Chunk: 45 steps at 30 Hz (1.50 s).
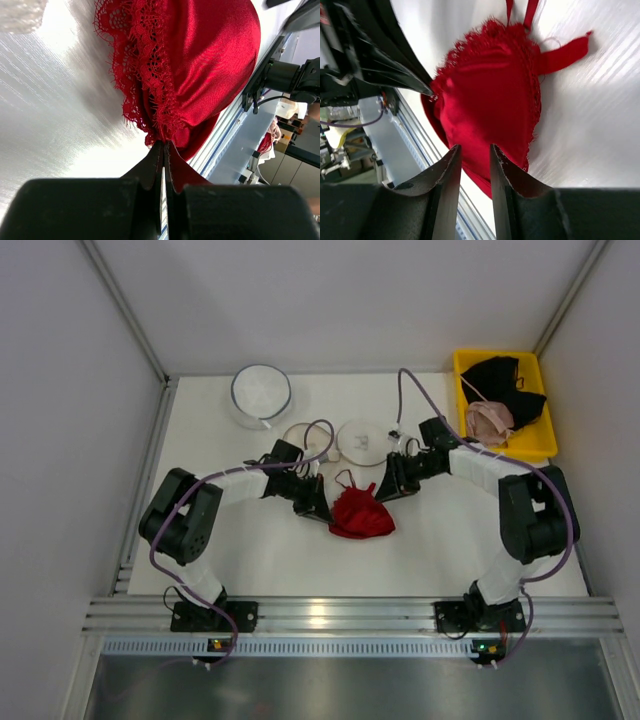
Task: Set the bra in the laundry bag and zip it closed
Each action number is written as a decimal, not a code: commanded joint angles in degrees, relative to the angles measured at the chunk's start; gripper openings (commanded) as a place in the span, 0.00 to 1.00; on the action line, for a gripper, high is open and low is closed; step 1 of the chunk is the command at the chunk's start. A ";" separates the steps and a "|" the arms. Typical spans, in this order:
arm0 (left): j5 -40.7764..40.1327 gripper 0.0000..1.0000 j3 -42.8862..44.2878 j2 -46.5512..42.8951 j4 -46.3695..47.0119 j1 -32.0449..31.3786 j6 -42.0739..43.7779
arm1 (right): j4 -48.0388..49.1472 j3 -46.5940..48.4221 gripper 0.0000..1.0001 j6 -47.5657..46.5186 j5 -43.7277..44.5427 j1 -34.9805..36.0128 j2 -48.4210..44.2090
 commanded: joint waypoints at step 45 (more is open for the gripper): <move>6.40 0.00 1.32 2.56 12.77 -1.37 -18.32 | 23.06 -13.71 1.00 -16.95 54.66 40.33 -11.13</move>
